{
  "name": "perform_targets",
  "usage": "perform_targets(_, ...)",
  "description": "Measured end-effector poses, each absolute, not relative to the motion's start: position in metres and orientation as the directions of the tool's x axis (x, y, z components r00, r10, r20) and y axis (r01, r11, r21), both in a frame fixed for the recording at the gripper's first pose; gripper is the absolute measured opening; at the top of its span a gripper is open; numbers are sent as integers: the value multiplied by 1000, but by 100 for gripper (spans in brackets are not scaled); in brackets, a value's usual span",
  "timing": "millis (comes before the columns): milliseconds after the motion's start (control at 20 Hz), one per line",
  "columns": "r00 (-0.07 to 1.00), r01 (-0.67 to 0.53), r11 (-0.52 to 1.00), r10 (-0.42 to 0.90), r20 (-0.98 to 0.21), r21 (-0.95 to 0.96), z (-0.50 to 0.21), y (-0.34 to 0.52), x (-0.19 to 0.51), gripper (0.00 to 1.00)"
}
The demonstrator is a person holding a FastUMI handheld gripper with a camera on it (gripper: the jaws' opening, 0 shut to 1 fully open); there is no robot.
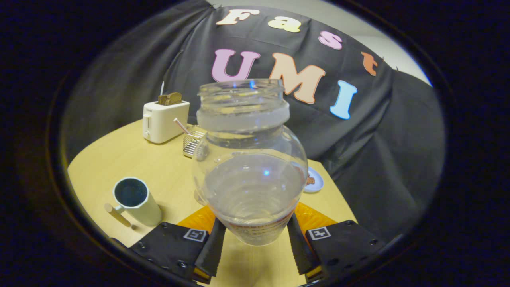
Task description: Take the bottle from table, then pour the juice into the cup, finally place the bottle on the coaster
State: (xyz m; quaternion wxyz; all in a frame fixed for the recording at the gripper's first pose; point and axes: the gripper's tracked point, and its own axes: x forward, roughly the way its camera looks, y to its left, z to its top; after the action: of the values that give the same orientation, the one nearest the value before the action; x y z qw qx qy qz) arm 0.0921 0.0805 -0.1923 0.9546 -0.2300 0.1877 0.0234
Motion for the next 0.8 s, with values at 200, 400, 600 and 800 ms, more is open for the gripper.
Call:
perform_targets(200,939,-142,823,-64,-338,-549,-187,93,94,77)
perform_targets(400,945,-166,758,-61,-322,-631,-188,107,92,77)
perform_targets(600,957,-179,646,-60,-283,-742,-186,117,96,77)
perform_targets(800,967,-178,549,-55,-248,-817,-184,125,96,77)
